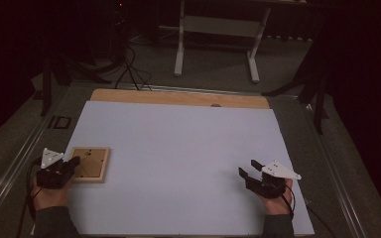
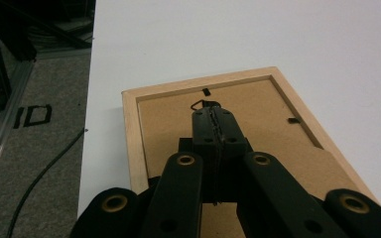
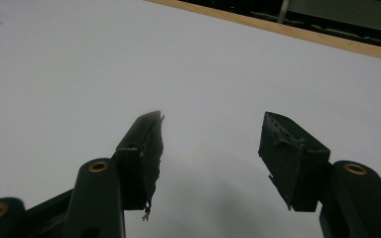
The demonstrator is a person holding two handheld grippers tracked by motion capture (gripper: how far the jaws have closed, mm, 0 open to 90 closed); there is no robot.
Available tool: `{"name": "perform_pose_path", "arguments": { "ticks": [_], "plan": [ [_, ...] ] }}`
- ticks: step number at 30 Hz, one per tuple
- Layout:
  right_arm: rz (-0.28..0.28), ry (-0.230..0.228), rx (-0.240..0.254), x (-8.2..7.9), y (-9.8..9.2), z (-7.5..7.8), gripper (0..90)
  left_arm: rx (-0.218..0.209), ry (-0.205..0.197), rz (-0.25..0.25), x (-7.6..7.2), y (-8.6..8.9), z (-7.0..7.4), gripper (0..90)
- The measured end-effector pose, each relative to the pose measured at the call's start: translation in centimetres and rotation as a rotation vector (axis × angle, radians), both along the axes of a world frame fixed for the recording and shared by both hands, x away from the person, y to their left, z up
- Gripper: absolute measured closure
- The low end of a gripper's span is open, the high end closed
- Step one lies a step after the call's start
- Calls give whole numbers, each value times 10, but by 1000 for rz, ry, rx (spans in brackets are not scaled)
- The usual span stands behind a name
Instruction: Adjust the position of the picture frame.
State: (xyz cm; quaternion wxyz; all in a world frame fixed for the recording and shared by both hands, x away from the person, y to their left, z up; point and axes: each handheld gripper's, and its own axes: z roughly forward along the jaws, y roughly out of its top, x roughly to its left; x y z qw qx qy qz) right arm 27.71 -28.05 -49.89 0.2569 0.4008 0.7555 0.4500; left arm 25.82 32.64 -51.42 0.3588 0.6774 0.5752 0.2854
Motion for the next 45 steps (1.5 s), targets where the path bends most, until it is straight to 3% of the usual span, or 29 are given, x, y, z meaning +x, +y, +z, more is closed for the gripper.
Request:
{"name": "perform_pose_path", "arguments": {
  "ticks": [20,25,45],
  "plan": [
    [-1,0,-6,0,0,0,416,8,43,43,12,5,-9,897],
    [-1,3,-4,0,0,0,416,-8,47,49,13,6,-10,897],
    [2,6,-12,1,2,-1,414,15,43,-41,21,-15,-10,898]
  ]
}}
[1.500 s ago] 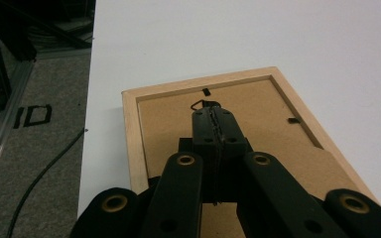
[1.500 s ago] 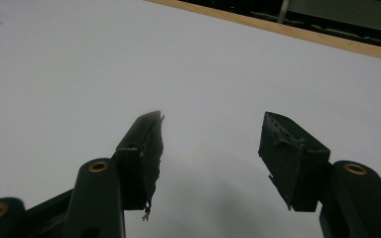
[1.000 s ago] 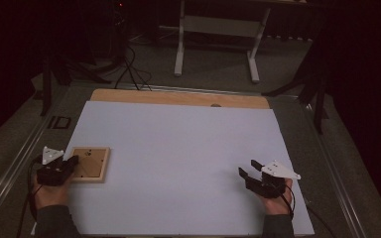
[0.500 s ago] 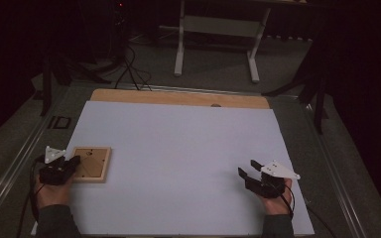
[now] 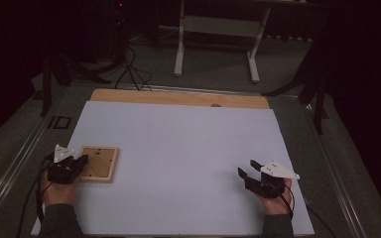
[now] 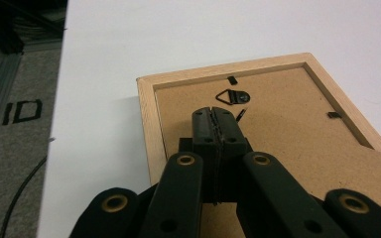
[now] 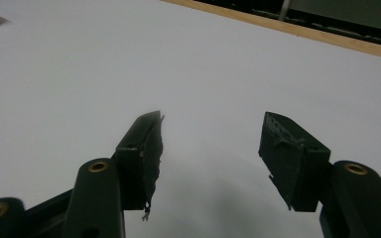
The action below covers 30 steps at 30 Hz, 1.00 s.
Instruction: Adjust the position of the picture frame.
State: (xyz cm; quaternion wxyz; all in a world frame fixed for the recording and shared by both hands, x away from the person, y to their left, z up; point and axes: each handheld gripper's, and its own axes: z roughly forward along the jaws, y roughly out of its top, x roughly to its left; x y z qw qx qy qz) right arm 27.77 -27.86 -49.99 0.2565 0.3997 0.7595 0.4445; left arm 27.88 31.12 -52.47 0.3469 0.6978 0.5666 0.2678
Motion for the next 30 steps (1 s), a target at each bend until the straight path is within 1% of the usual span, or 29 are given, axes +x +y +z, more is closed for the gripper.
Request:
{"name": "perform_pose_path", "arguments": {
  "ticks": [6,10,14,17,19,24,26,28,29,30],
  "plan": [
    [-1,0,-1,0,0,0,415,11,0,-51,4,-14,0,898],
    [-1,-3,-1,0,-1,0,415,16,-5,-74,5,-21,0,898],
    [0,-5,1,0,-1,1,415,11,-7,-90,7,-27,0,898],
    [-2,-4,4,0,-1,1,414,11,-15,-110,10,-31,-1,898],
    [-2,-4,4,0,-2,1,414,2,-24,-123,12,-35,-2,898],
    [-2,-6,10,0,-2,1,414,-5,-33,-144,14,-42,-3,898],
    [-4,-4,12,0,-2,1,414,0,-33,-150,14,-45,-3,898],
    [-2,-5,13,0,-2,1,414,27,-31,-157,14,-50,-2,898],
    [-2,-5,13,0,-2,1,414,33,-33,-165,14,-54,-2,898],
    [-2,-6,13,0,-2,1,414,30,-33,-171,14,-57,-2,898]
  ]
}}
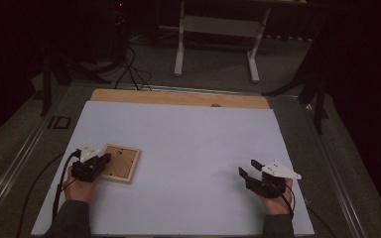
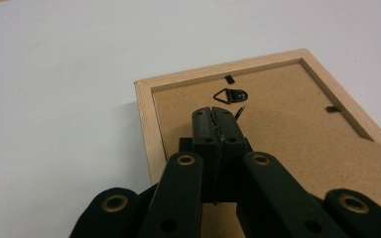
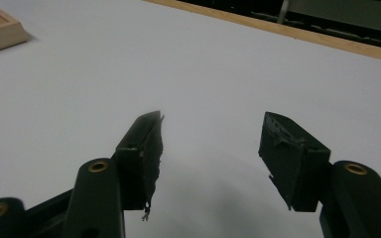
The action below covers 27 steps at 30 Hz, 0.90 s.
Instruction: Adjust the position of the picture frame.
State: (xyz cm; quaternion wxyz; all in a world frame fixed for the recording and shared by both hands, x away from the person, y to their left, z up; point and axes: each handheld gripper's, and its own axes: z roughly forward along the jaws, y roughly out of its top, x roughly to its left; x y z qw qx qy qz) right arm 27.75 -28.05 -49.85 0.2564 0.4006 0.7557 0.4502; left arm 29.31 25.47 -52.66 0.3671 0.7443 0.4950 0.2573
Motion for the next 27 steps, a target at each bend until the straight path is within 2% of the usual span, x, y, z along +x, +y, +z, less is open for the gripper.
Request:
{"name": "perform_pose_path", "arguments": {
  "ticks": [10,16,22,27],
  "plan": [
    [4,1,-5,0,1,0,413,11,1,-101,0,-35,1,899],
    [4,-1,-2,1,3,0,418,12,-13,-151,-1,-59,0,898],
    [10,1,-1,1,5,-1,420,-3,-16,-174,0,-76,-1,898],
    [21,2,-5,2,9,-1,424,-26,-21,-216,0,-95,-3,898]
  ]
}}
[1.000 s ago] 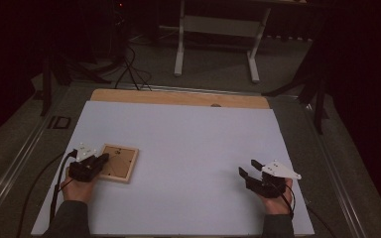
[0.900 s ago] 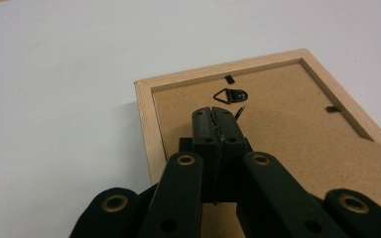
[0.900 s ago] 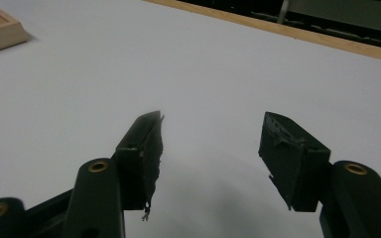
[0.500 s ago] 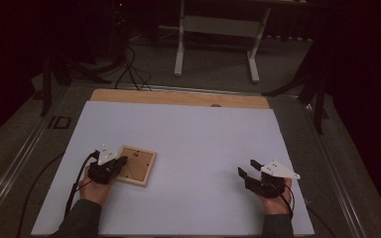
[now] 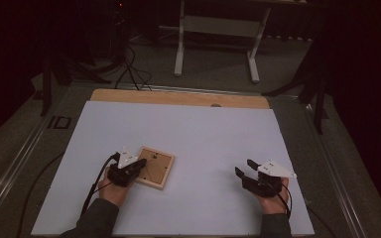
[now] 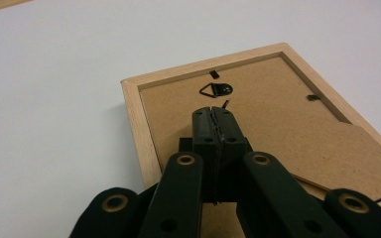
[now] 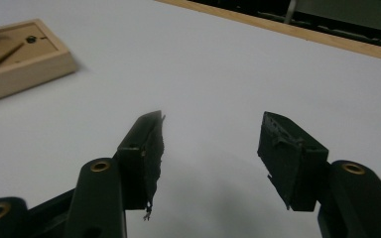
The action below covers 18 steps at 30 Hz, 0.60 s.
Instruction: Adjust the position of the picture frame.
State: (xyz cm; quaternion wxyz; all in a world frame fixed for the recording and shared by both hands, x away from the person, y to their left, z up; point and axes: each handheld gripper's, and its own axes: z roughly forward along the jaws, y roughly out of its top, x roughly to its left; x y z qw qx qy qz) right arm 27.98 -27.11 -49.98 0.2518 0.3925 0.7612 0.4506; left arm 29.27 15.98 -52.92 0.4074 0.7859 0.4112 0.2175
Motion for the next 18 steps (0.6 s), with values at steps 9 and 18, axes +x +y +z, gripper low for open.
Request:
{"name": "perform_pose_path", "arguments": {
  "ticks": [9,18],
  "plan": [
    [23,5,-10,1,10,-1,439,-46,-5,-39,3,-23,-3,895],
    [23,8,7,2,15,0,443,-83,-24,-53,-7,-14,9,838]
  ]
}}
